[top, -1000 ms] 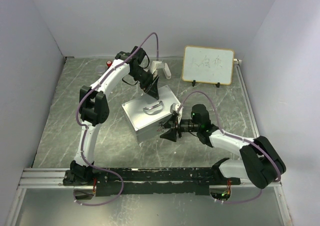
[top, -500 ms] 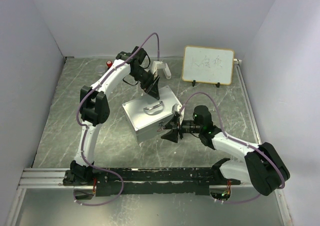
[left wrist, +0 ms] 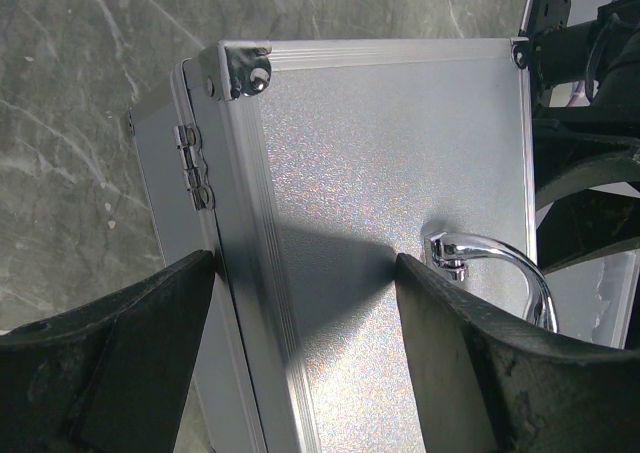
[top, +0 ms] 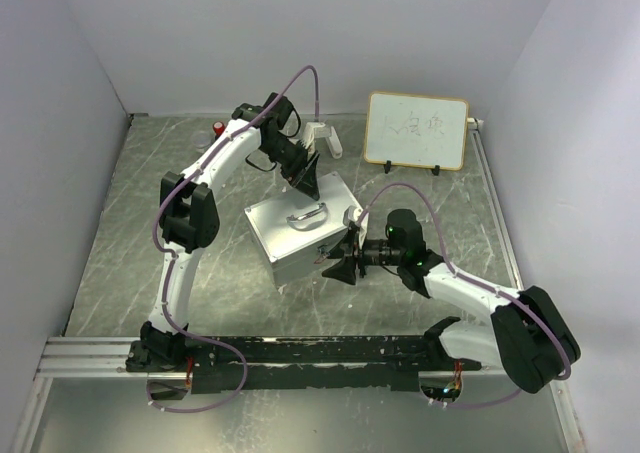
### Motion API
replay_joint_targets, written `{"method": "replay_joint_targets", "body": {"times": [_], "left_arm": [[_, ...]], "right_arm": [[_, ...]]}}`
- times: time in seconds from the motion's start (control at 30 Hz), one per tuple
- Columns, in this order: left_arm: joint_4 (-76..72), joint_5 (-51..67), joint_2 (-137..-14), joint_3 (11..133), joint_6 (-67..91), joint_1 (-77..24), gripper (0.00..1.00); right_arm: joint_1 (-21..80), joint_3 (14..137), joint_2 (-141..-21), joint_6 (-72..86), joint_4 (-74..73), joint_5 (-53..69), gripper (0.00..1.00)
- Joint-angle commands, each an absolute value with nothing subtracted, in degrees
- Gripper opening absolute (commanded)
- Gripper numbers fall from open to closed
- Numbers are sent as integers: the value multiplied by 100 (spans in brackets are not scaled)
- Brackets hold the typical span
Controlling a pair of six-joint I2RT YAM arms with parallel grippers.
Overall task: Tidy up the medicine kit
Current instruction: Close the medicine box at the center of the board.
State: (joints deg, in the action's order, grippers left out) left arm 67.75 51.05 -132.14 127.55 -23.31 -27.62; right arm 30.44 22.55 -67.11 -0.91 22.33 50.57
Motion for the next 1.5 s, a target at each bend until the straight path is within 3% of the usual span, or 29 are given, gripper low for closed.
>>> {"method": "replay_joint_targets", "body": {"times": [0.0,1.47], "left_arm": [[6749,4834,-13448,12709,-2421,-2953,82],[6417,4785,-13469,12560,-2301,-2979,82]], "right_arm": [[3063,2456,-6582,-106,2206,5087,55],[3178,3220,-6881,-133,1765,5420,54]]}}
